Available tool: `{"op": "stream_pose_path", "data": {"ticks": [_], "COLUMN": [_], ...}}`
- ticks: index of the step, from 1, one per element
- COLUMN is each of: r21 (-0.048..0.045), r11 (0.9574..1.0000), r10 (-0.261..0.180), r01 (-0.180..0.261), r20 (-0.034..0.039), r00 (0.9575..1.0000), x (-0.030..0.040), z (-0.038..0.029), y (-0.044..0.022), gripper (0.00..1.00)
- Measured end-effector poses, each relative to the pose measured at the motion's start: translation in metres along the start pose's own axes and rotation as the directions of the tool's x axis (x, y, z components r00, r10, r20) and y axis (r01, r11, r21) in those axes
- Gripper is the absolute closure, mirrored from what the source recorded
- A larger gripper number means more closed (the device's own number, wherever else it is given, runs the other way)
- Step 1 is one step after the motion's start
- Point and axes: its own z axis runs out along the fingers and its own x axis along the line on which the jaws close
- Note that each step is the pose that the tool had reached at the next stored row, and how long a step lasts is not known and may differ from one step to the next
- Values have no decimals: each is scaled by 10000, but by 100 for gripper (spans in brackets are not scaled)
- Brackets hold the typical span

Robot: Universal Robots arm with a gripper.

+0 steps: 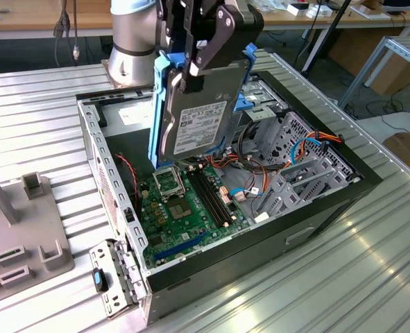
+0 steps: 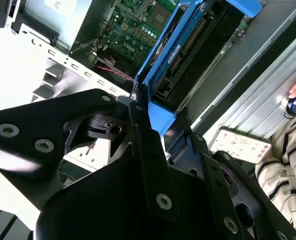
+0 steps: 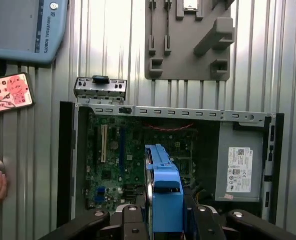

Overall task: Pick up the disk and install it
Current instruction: 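Pick up the disk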

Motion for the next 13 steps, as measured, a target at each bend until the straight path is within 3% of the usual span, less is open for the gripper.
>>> {"op": "stream_pose_path", "data": {"ticks": [1,8,13], "r21": [0,0,0], "r11": [10000,10000,10000], "r10": [0,-1,0], "r01": [0,1,0], "r20": [0,-4,-31], "r00": [10000,10000,10000], "x": [68,352,460], "z": [-3,-13,-17], "y": [2,9,13], "gripper": [63,63,63]}}
